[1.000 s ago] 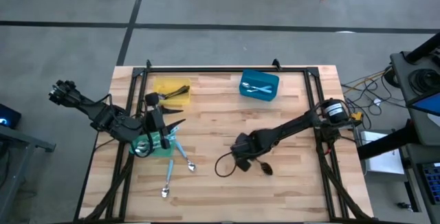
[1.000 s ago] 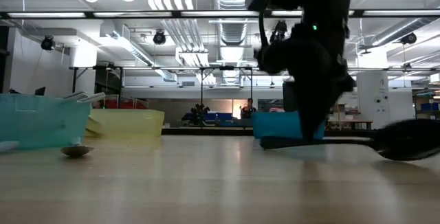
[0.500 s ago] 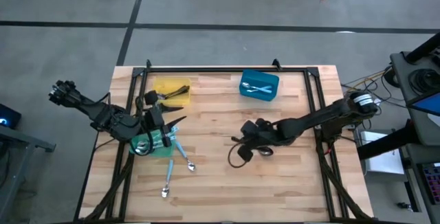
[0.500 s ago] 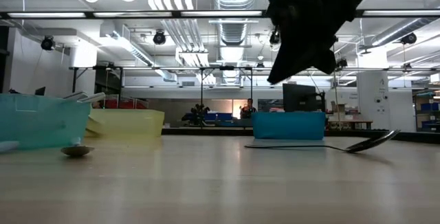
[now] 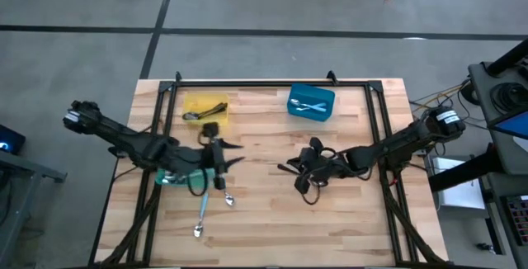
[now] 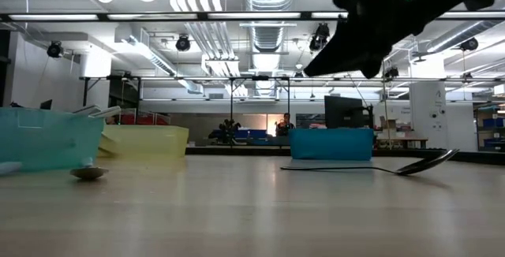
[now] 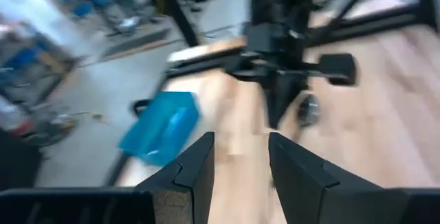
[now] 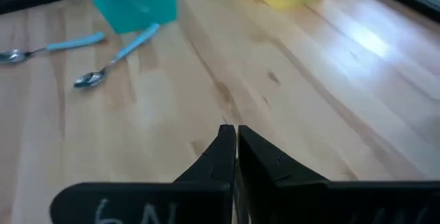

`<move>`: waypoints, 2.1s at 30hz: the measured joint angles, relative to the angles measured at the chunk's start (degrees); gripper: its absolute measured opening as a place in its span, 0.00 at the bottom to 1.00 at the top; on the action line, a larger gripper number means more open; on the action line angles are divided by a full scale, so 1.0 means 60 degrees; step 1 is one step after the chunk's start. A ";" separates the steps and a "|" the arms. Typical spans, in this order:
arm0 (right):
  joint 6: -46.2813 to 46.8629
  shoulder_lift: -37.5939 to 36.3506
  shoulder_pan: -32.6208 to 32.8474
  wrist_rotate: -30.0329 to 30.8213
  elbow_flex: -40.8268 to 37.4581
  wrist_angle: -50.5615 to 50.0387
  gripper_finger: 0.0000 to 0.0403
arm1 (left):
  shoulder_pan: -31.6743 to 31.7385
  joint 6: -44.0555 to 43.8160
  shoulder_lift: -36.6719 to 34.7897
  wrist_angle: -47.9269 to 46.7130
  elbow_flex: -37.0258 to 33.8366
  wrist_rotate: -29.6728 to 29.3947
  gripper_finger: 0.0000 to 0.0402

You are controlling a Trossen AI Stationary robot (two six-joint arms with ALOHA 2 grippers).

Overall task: Sort silverware by color (type)
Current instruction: Put the black spoon into the yellow bin

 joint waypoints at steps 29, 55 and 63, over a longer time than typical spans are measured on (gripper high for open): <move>0.0259 -0.2305 0.3892 0.1423 -0.2907 0.1936 0.02 | 0.2726 0.1415 0.5395 0.4417 -0.0004 0.4992 0.29; 1.3354 -0.3084 0.4049 -0.1604 -0.0368 -0.7561 0.03 | 0.3153 0.1898 0.8059 0.7330 0.0004 0.5084 0.29; 1.4010 -0.2875 0.3961 -0.1600 -0.0372 -0.7518 0.17 | 0.3160 0.1878 0.8680 0.7691 0.0000 0.5084 0.29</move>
